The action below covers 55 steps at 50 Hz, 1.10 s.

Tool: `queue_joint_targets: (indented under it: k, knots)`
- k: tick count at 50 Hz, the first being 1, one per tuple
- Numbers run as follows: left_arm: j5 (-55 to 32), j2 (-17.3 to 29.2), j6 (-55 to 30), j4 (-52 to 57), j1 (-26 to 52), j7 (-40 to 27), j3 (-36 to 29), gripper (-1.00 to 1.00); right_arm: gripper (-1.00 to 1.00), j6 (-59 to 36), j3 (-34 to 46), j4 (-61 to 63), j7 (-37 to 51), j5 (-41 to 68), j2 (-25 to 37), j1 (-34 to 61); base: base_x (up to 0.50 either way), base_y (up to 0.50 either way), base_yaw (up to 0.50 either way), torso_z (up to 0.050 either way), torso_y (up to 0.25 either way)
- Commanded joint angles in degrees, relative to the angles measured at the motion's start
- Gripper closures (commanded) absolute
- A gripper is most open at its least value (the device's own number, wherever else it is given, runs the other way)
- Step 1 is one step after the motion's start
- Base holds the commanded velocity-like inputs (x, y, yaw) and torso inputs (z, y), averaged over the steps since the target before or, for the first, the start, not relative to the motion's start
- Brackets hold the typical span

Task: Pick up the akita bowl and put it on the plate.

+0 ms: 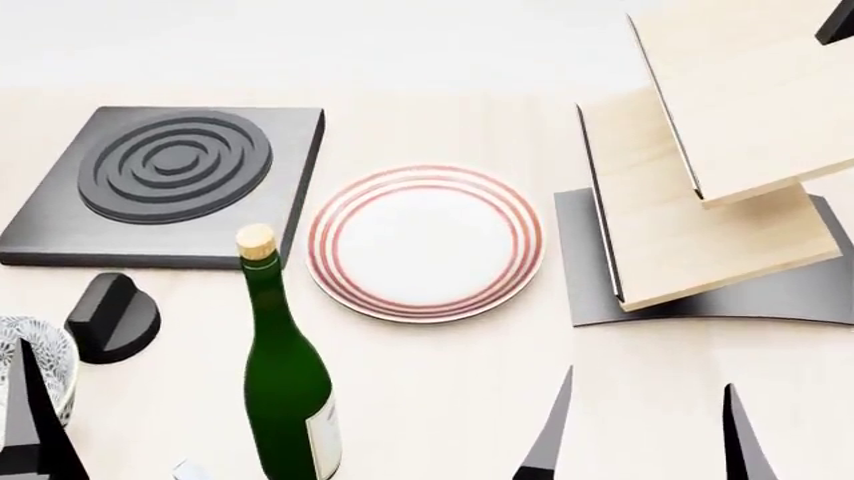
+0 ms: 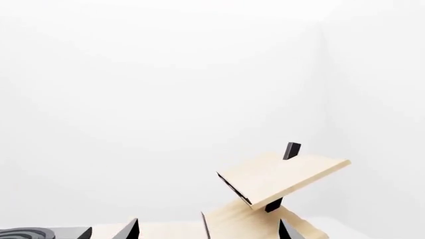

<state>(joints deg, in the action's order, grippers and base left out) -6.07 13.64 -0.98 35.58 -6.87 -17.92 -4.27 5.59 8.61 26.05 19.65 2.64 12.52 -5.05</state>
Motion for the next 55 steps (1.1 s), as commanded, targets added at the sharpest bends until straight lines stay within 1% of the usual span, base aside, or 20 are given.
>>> queue_joint_targets:
  k: [1,7,22,55]
  knots:
    - [-0.16,0.36,-0.01,-0.14,0.05,-0.34,-0.22,-1.00,-1.00,0.27,0.56,-0.67,0.63,-0.64,0.14,0.30,0.01,0.00,0.00,0.000,0.000]
    - [-0.28,0.51,0.26,-0.15,-0.02,-0.53,-0.29,-1.00,-1.00,1.72,0.96,-0.85,0.62,-1.13,0.55,0.08,0.02,0.00,0.00,0.000,0.000]
    - [-0.53,0.95,0.56,-0.19,-0.14,-0.84,-0.67,-1.00,-1.00,1.97,1.22,-0.95,0.45,0.44,1.15,-0.07,0.10,0.00,0.00,0.000,0.000]
    - [-1.15,1.90,0.18,-0.03,0.26,-1.76,-1.06,-1.00,-1.00,2.19,2.08,-1.04,1.16,0.78,2.01,0.09,0.17,0.00,0.00,0.000,0.000]
